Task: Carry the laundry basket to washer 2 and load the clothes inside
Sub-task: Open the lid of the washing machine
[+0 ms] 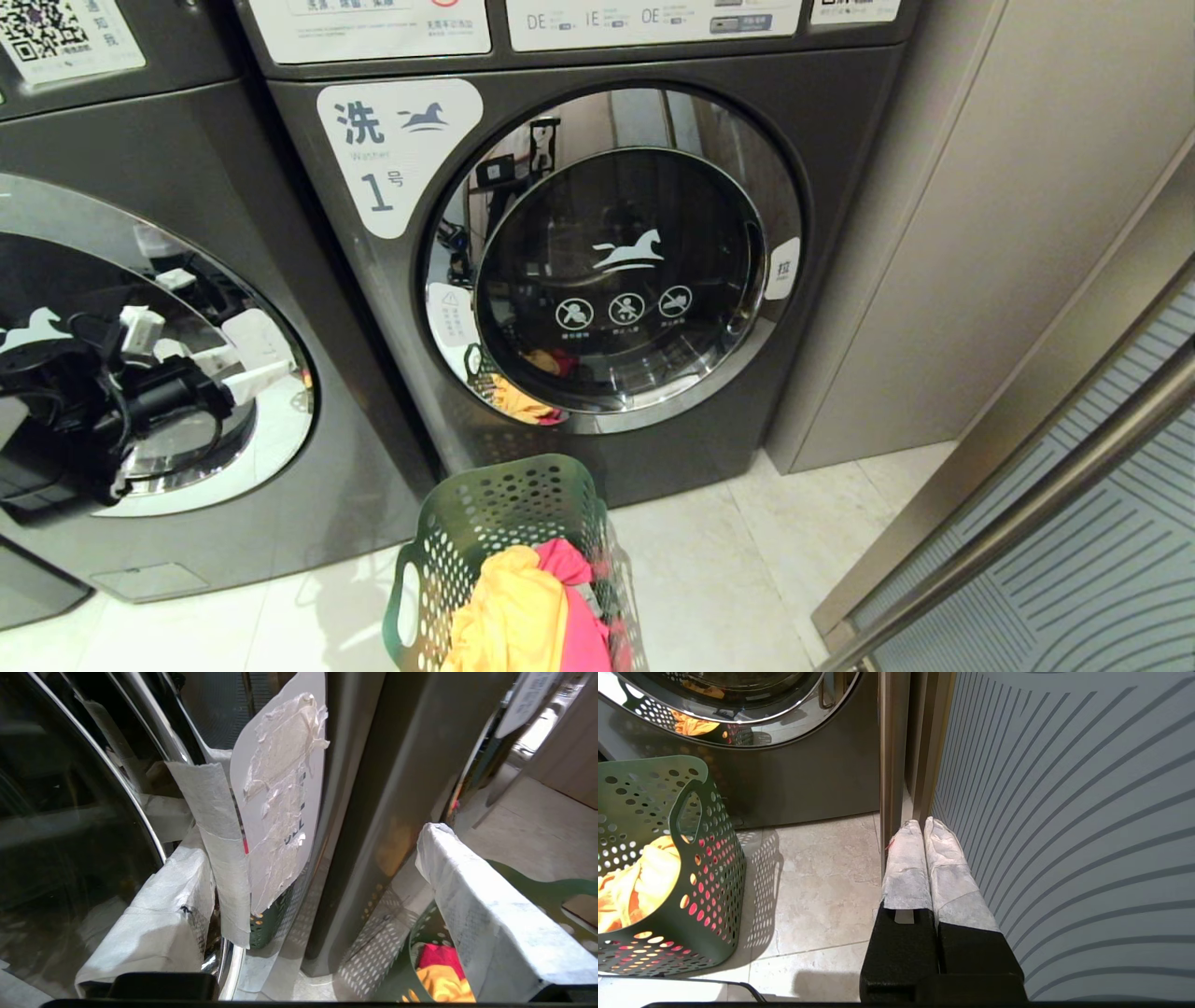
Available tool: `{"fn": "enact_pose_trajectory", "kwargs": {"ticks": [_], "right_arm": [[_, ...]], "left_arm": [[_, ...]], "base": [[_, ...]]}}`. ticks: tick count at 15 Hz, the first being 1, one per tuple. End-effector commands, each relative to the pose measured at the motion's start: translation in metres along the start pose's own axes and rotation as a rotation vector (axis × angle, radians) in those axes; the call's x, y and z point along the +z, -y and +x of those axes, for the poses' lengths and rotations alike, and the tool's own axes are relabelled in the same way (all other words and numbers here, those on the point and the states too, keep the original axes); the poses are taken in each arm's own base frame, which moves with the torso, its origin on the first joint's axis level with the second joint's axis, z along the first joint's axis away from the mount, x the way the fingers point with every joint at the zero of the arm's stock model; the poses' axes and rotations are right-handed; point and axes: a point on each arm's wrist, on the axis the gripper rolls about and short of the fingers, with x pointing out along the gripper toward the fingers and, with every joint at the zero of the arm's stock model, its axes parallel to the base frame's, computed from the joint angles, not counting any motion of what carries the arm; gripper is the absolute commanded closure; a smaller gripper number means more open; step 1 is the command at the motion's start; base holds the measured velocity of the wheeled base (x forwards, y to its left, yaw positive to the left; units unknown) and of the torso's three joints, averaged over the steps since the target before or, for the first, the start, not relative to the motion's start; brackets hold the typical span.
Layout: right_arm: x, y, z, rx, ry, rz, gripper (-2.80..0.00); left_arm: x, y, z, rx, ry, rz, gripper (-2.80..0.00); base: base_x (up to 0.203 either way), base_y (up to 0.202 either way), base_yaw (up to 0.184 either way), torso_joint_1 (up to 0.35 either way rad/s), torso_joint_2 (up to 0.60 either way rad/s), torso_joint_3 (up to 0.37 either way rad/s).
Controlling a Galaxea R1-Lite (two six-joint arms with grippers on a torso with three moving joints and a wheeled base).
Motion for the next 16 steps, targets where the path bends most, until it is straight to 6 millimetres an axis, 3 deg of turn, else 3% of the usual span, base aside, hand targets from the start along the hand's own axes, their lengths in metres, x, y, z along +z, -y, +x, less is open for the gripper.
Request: {"fn": "enact_pose_trajectory", "kwargs": {"ticks": [1,9,13,16], "right_arm": [[0.000,0.000,0.000,0.001,0.001,-0.001,0.00],[0.000,0.000,0.000,0.001,0.001,-0.001,0.00],[0.000,0.000,0.000,0.001,0.001,-0.001,0.00],[0.000,0.000,0.000,0.001,0.001,-0.001,0.00]], "left_arm": [[-0.003,0.005,0.001,-0.107,-0.004,-0.014,-2.80],[-0.006,0.019,0.005,-0.267,-0.008,-0.029,-2.80],[-0.012,0.021,-0.016,-0.236,-0.011,-0.029,-2.80],[-0.005,0.011,-0.047,-0.109,-0.014,-0.024,-2.80]], "base": [[0.000,0.000,0.000,0.000,0.00,0.000],[0.000,0.000,0.000,0.000,0.00,0.000],[0.000,0.000,0.000,0.000,0.00,0.000],[0.000,0.000,0.000,0.000,0.00,0.000]]}}
